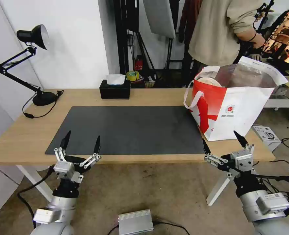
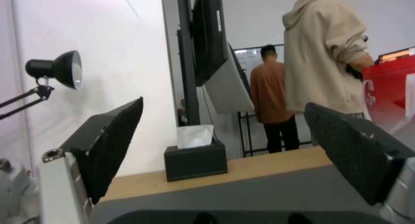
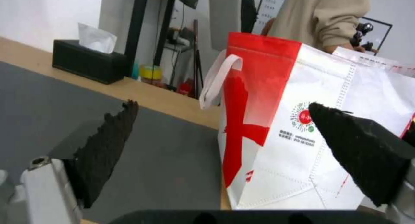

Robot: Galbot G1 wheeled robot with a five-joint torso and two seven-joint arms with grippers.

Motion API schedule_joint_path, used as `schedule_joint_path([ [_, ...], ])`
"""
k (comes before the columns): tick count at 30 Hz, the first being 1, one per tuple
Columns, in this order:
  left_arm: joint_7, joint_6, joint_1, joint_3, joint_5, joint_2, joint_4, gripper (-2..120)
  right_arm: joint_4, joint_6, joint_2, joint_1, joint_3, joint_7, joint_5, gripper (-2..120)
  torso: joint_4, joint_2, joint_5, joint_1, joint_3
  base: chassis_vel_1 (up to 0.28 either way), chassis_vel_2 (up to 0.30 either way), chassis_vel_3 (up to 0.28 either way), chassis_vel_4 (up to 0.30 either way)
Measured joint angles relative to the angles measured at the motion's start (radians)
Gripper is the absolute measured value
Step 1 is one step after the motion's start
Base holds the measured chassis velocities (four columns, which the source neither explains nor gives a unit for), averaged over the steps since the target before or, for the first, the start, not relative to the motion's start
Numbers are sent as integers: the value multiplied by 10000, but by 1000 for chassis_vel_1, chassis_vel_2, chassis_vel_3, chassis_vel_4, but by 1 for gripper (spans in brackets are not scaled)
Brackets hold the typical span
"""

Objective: Pick up the trash from the table and place it into the takeout bag.

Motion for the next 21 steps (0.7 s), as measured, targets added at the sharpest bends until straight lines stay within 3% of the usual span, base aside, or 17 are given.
schedule_joint_path([
  [12, 724, -340, 304, -371, -407, 234, 180, 100, 0, 0, 0, 0, 1, 0, 0, 100, 0, 0, 0, 0, 0, 0, 0, 0, 0],
  [21, 859, -437, 340, -559, -663, 267, 334, 100, 0, 0, 1, 0, 0, 0, 0, 100, 0, 0, -1, 0, 0, 0, 0, 0, 0],
])
